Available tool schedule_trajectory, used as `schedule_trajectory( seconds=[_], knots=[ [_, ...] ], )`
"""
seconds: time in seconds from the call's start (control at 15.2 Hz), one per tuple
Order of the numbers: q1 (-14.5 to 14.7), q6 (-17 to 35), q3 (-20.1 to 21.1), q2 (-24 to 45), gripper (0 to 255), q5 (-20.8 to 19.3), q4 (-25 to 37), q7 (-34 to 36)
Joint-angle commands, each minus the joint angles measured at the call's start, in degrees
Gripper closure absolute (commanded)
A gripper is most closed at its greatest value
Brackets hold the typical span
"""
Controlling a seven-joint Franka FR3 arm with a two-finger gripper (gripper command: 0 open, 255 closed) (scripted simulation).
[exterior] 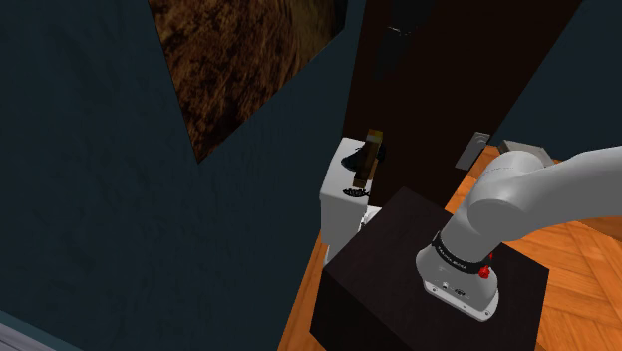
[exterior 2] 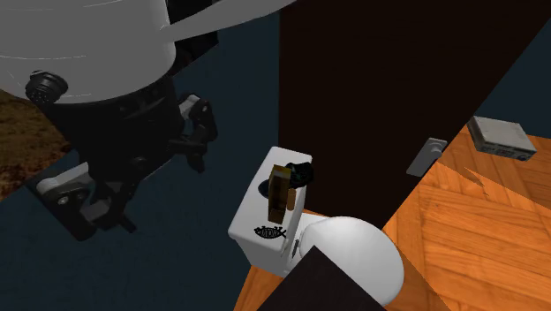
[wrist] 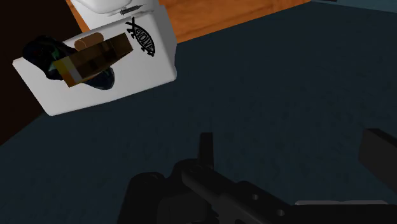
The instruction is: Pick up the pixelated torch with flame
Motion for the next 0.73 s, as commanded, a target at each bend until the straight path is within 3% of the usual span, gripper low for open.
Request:
schedule_trajectory(
  seconds=[0.0, 0.66],
  knots=[
    [0.00, 0.00, 0.00, 0.00, 0, 0.00, 0.00, 0.00],
    [-2.56, 13.47, -9.12, 6.89, 0, -4.52, -8.27, -10.37]
  ],
)
